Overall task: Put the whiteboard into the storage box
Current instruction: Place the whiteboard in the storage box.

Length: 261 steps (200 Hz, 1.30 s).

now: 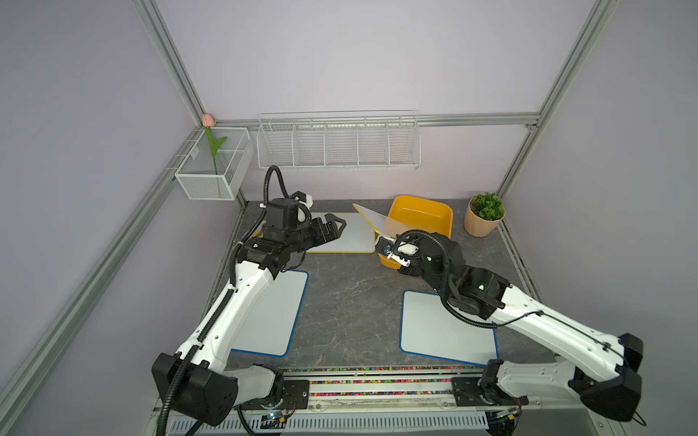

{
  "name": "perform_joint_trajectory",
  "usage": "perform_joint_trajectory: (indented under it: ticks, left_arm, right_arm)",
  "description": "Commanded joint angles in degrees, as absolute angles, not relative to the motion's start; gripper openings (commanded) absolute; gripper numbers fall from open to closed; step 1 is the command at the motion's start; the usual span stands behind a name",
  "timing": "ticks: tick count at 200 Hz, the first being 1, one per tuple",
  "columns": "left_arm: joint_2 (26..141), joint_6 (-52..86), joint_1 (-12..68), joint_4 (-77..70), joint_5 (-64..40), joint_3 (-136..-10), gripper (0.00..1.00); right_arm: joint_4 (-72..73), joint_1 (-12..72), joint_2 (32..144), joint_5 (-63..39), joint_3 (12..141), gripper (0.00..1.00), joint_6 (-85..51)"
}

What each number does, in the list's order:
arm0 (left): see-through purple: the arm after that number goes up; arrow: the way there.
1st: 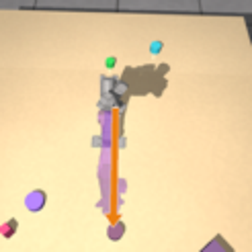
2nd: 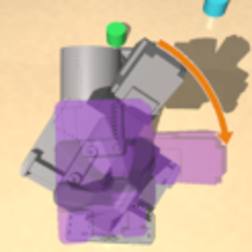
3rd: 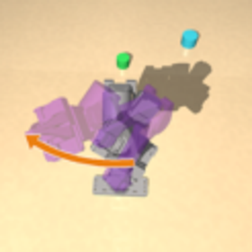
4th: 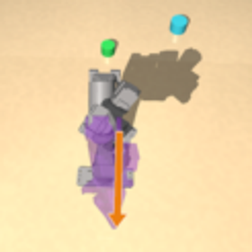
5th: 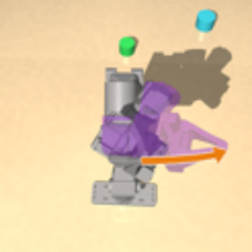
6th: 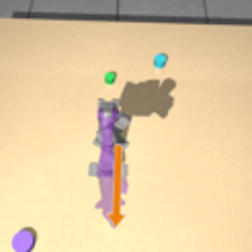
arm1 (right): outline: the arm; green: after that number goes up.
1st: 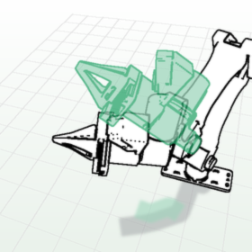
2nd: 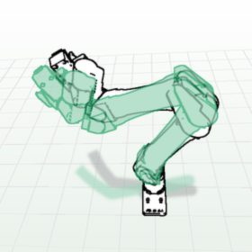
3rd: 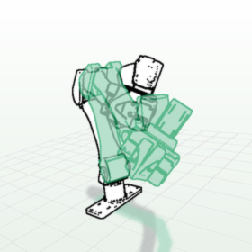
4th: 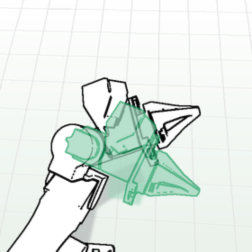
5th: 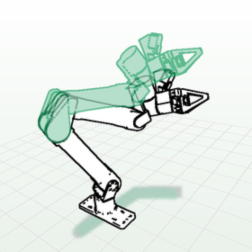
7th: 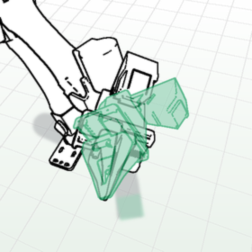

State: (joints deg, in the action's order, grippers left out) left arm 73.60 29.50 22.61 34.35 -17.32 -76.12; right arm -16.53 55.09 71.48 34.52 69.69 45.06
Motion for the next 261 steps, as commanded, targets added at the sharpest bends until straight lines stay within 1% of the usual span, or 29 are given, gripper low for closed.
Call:
perform_joint_trajectory:
  ticks: [1,45,64,100,128,185,224,261]
  left_arm:
    - [72.38,21.51,22.99,39.64,-10.84,-77.02,0.99]
    - [69.05,15.53,23.11,40.38,-7.47,-75.68,0.99]
    - [67.87,13.11,23.11,39.11,-9.59,-74.51,0.99]
    - [65.03,9.83,23.11,33.85,-14.74,-70.2,1.0]
    - [62.84,8.86,23.12,29.58,-15.35,-66.86,1.0]
    - [65.4,9.79,23.11,27.88,-15.84,-66.72,1.0]
    - [67.57,10.28,23.09,26.22,-16.29,-67.11,1.0]
    - [69.67,10.9,23.1,24.97,-16.78,-67.76,1.0]
  right_arm:
    - [-11.8,54.79,72.69,41.61,72.6,0.06,51.62]
    - [-5.72,52.67,77.29,46.27,71.52,0.06,56.58]
    - [-1.17,51.15,79.95,48.19,70.55,0.06,58.71]
    - [3.87,48.34,84.02,48.66,69.46,0.06,59.5]
    - [6.97,46.04,86.31,47.41,68.05,0.06,59.57]
    - [9.7,42.25,91.6,45.59,67.41,0.06,60.64]
    - [11.85,40.59,93.96,42.88,66.46,0.06,61.55]
    - [15.12,39.55,97.32,42.65,66.01,0.06,63.54]
